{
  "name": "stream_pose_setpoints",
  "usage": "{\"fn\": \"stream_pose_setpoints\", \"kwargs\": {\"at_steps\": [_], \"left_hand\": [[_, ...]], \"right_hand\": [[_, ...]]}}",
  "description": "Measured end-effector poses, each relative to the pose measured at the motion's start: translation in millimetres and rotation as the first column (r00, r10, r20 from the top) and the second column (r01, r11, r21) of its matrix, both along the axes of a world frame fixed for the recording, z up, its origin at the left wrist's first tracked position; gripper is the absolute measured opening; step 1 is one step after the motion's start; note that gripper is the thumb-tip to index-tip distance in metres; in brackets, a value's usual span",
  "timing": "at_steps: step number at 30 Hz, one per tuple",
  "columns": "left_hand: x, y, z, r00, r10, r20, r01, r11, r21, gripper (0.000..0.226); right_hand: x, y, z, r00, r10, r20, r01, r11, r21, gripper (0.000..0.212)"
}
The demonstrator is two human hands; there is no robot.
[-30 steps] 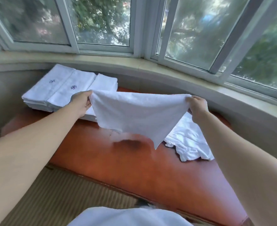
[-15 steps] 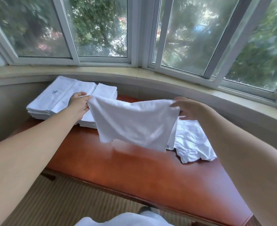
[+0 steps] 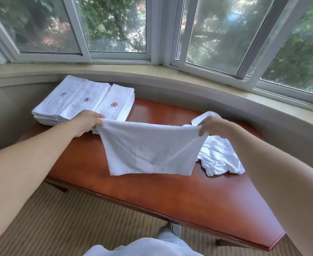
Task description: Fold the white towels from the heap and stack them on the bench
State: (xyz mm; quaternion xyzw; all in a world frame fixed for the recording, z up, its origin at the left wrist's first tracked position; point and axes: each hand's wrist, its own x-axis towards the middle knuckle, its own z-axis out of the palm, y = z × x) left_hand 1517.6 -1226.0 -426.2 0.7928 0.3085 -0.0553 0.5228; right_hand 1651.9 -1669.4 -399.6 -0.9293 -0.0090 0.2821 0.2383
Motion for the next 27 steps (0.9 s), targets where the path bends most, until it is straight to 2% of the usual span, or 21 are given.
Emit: {"fn": "stream_pose_setpoints", "kwargs": {"at_steps": [2,3,4,5,9,11,13,16,17,19,21,24,26,27], "left_hand": [[-0.9,-2.7,-2.7,0.993,-0.112,-0.036,0.118,0.961,0.249,0.025],[-1.5,-4.5,-3.9,0.987,-0.153,-0.05,0.161,0.914,0.372,0.02],[-1.8,-5.2,-5.7,0.982,-0.182,-0.053,0.185,0.868,0.461,0.014],[-1.5,-5.6,-7.3,0.98,-0.195,-0.037,0.186,0.84,0.51,0.012],[2.5,-5.2,-8.4,0.973,-0.215,0.088,0.124,0.801,0.586,0.007],[2.1,-3.9,-6.0,0.962,-0.268,0.045,0.201,0.814,0.545,0.008],[-2.7,-4.1,-4.7,0.925,-0.365,-0.104,0.373,0.824,0.426,0.008],[-13.6,-5.4,-5.6,0.762,-0.514,-0.394,0.622,0.749,0.226,0.008],[-16.1,-6.1,-5.1,0.704,-0.534,-0.468,0.658,0.738,0.148,0.007],[-16.4,-8.1,-3.4,0.636,-0.544,-0.547,0.644,0.765,-0.013,0.006],[-9.5,-7.6,1.0,0.653,-0.515,-0.554,0.588,0.807,-0.057,0.007],[9.6,-3.0,13.8,0.737,-0.441,-0.512,0.505,0.863,-0.017,0.008],[25.5,0.5,15.5,0.832,-0.35,-0.43,0.418,0.905,0.072,0.007],[34.3,2.5,10.0,0.898,-0.278,-0.34,0.342,0.929,0.143,0.009]], "right_hand": [[0.4,0.3,-1.1,0.987,0.073,0.145,-0.053,0.989,-0.139,0.006],[1.7,0.2,-2.3,0.97,0.114,0.216,-0.073,0.979,-0.189,0.009],[4.0,-1.1,-4.5,0.95,0.152,0.272,-0.091,0.97,-0.225,0.02],[5.7,-3.5,-6.8,0.929,0.173,0.327,-0.098,0.968,-0.232,0.027],[7.1,-11.1,-8.2,0.836,0.172,0.521,-0.074,0.976,-0.203,0.025],[3.7,-13.3,-8.0,0.845,0.183,0.503,-0.096,0.976,-0.194,0.023],[-0.4,-17.1,-10.6,0.925,0.13,0.356,-0.083,0.986,-0.144,0.017],[-12.3,-25.8,-17.0,0.997,0.071,0.026,-0.067,0.988,-0.138,0.013],[-15.4,-29.0,-19.9,0.998,0.058,-0.034,-0.063,0.986,-0.154,0.015],[-18.9,-33.4,-21.4,0.999,0.034,-0.02,-0.037,0.987,-0.158,0.013],[-16.0,-36.4,-19.7,0.992,0.06,0.109,-0.043,0.988,-0.146,0.02],[-3.5,-33.8,-14.8,0.962,0.075,0.261,-0.032,0.986,-0.165,0.031],[8.1,-26.8,-16.9,0.949,0.033,0.312,0.017,0.988,-0.156,0.029],[15.8,-21.0,-20.9,0.942,0.008,0.335,0.039,0.99,-0.133,0.025]]}}
